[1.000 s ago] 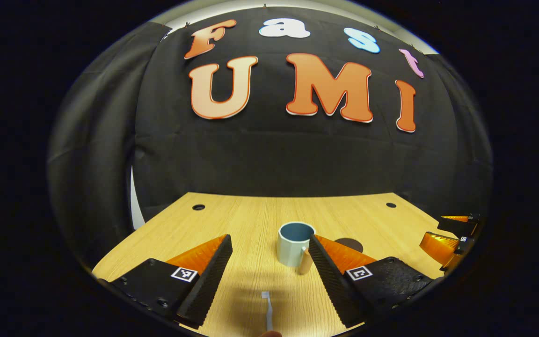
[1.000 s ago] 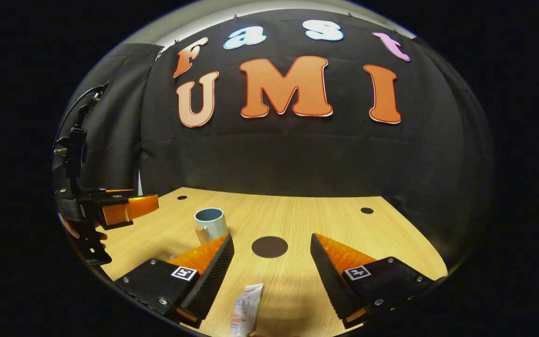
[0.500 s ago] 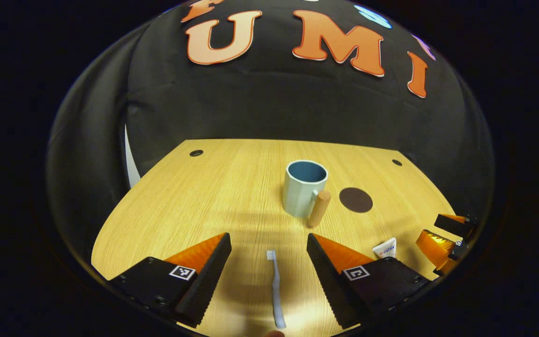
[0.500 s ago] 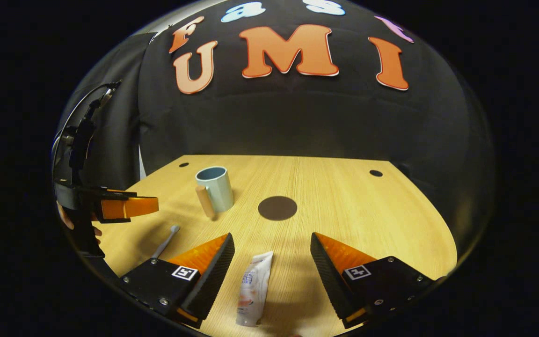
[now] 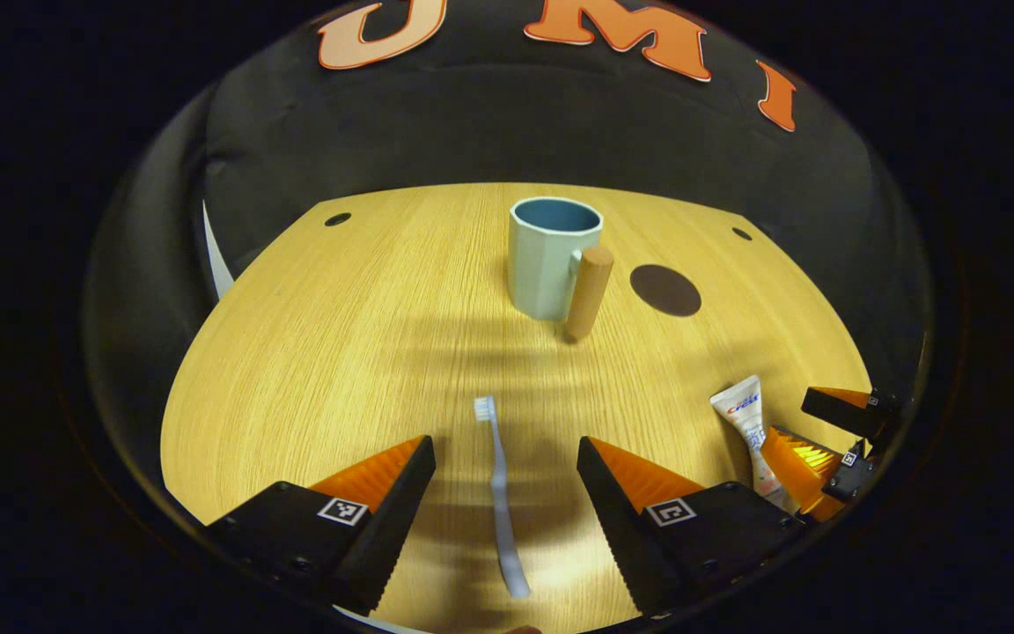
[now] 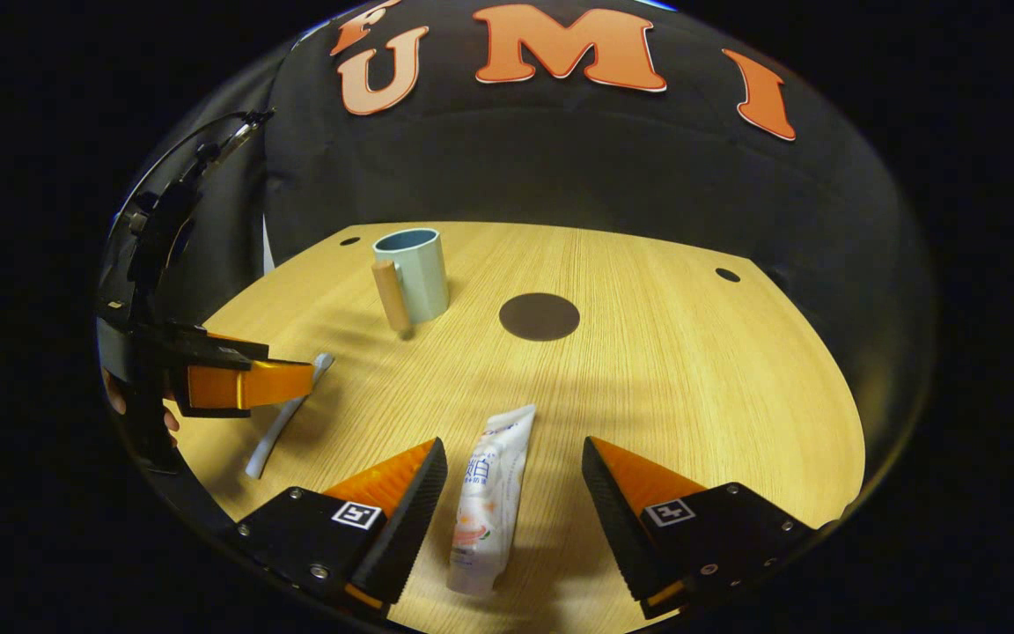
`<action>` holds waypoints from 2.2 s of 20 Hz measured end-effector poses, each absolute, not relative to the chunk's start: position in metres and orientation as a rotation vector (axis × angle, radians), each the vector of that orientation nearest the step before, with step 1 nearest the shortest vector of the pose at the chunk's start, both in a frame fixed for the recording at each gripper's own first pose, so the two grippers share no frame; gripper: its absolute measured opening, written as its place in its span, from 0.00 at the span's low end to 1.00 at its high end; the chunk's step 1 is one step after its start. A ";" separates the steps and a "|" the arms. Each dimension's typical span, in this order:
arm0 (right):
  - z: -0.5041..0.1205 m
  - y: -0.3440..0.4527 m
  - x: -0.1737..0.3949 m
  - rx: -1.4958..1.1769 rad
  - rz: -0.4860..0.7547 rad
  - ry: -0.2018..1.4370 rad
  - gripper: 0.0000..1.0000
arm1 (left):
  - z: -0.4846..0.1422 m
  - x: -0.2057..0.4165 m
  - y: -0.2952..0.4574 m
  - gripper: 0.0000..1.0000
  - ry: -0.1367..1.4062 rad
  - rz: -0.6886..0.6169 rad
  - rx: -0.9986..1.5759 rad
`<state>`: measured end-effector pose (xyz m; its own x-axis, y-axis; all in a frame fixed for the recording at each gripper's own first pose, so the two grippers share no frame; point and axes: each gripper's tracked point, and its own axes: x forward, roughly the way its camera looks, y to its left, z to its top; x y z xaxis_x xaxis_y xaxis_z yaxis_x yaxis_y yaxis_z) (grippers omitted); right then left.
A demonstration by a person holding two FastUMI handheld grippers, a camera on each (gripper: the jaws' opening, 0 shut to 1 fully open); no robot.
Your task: Put the toothbrush and toothpaste on the desktop into the cup, then pick up the cup and place it on the coaster on the desktop.
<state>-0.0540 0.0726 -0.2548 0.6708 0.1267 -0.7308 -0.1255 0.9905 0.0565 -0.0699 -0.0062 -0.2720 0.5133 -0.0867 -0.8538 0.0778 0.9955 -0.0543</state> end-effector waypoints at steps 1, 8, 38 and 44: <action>-0.258 0.074 -0.057 0.005 0.142 0.835 0.91 | -0.277 -0.072 -0.005 0.99 1.040 -0.091 -0.001; -0.283 0.083 -0.062 0.003 0.124 0.916 0.77 | -0.298 -0.091 -0.008 0.83 1.140 -0.048 -0.079; -0.202 0.059 -0.015 0.091 0.113 0.595 0.11 | -0.254 -0.022 0.009 0.05 0.705 -0.027 -0.039; -0.171 0.056 0.000 0.048 0.098 0.511 0.11 | -0.205 0.001 0.021 0.04 0.541 0.027 -0.056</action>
